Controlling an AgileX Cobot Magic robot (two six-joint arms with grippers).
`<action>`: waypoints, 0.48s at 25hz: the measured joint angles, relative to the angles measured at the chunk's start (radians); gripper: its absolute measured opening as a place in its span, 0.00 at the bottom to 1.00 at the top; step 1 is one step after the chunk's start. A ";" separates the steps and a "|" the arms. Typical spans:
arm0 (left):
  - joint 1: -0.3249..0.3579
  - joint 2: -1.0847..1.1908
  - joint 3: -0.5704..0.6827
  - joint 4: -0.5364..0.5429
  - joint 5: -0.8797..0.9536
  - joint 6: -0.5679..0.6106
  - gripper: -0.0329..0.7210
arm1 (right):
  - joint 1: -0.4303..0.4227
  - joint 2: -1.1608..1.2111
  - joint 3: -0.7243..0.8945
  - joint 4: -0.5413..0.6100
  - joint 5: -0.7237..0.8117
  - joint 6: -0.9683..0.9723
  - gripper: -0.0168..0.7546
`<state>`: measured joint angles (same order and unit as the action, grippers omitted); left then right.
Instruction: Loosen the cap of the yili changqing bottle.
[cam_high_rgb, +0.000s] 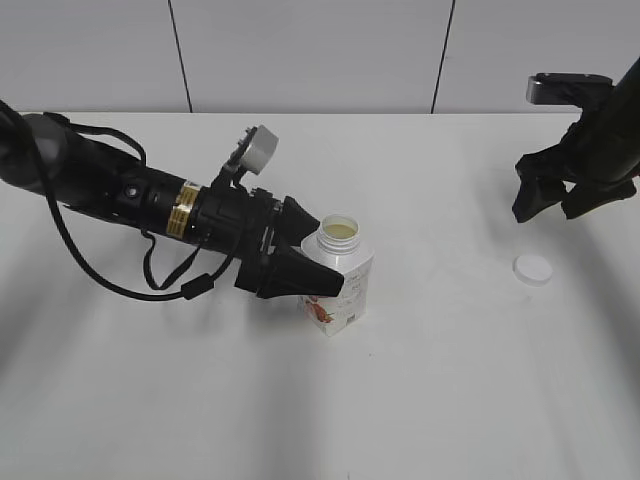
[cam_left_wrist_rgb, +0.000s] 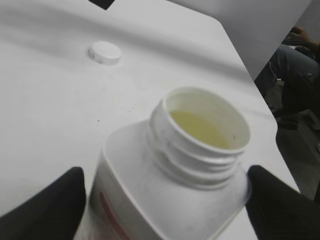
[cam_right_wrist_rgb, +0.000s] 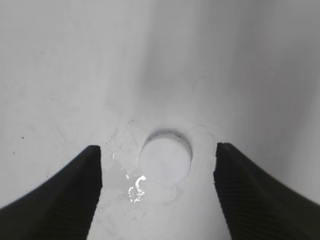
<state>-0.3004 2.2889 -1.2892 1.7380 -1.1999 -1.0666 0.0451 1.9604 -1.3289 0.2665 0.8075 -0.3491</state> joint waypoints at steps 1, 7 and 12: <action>0.000 -0.009 0.000 -0.005 -0.004 -0.001 0.82 | 0.000 0.000 -0.009 0.000 0.005 0.000 0.74; 0.000 -0.035 0.000 -0.018 -0.006 -0.003 0.83 | 0.000 -0.002 -0.018 0.000 0.009 0.000 0.74; 0.000 -0.062 0.000 -0.018 -0.005 -0.026 0.83 | 0.000 -0.003 -0.018 0.000 0.009 0.000 0.74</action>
<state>-0.3004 2.2273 -1.2892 1.7202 -1.2049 -1.0929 0.0451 1.9572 -1.3470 0.2665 0.8166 -0.3491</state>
